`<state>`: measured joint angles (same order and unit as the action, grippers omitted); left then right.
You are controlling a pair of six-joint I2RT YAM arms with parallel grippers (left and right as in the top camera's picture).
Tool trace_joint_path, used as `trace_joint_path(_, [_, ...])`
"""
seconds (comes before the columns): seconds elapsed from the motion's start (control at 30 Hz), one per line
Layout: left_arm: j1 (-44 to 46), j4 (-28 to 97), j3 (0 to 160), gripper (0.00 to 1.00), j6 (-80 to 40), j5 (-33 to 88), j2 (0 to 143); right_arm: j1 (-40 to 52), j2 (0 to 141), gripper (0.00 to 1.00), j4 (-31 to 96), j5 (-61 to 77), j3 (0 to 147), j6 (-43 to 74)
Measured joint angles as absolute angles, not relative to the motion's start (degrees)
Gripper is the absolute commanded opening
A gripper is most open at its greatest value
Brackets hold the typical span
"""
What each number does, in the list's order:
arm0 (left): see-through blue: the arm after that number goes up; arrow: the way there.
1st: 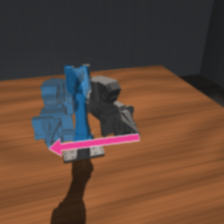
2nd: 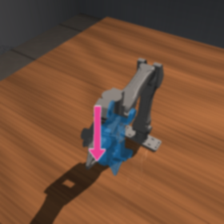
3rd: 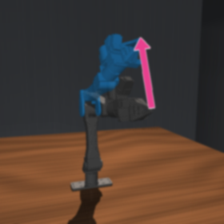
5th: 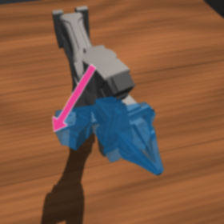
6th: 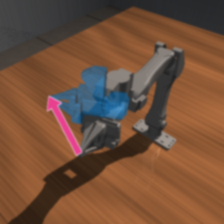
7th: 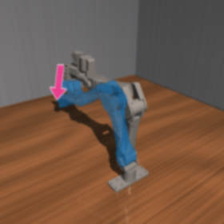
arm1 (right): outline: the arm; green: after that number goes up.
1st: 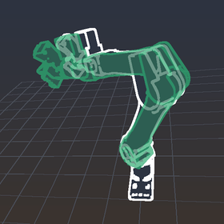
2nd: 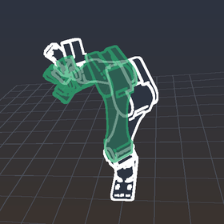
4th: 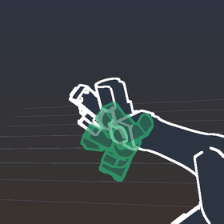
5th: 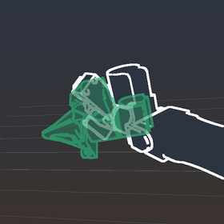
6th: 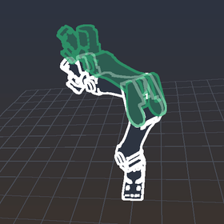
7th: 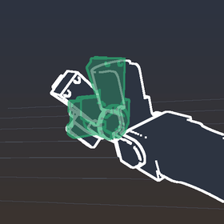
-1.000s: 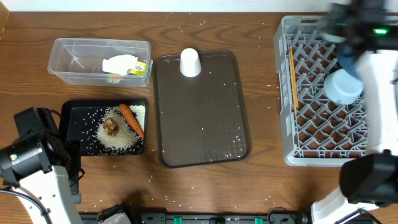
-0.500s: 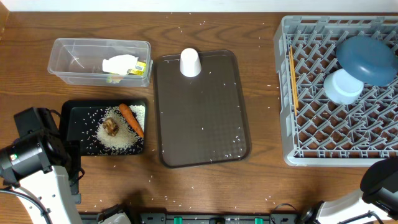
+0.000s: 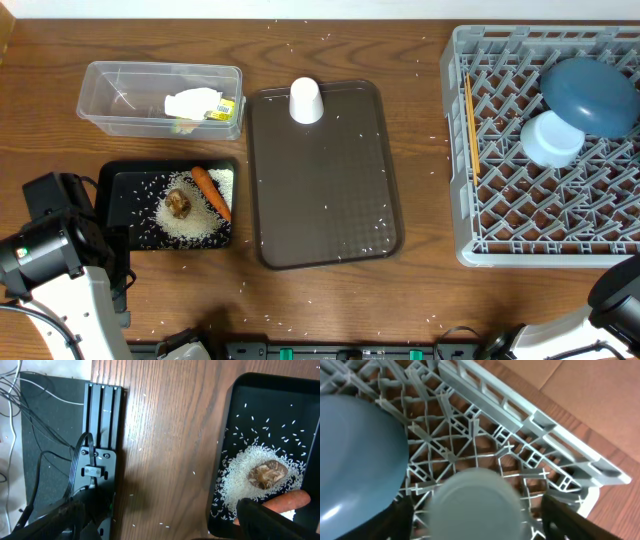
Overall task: Sort waste into correct bins and load items into the dishwasher rack
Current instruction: 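Carry the light blue cup into the rack and release it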
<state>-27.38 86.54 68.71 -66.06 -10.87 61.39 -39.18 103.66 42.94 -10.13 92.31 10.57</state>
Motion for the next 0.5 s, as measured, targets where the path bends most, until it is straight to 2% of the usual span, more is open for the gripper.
trace_joint_path(0.1, [-27.4,86.5,68.7,0.98,-66.1,-10.9,61.4,-39.2,103.7,0.94,42.3,-9.8,91.8,10.5])
trace_joint_path(0.5, [-27.4,86.6,68.7,0.98,-66.1,-10.9,61.4,-38.4,103.3,0.98,41.7,-2.9,91.7,10.3])
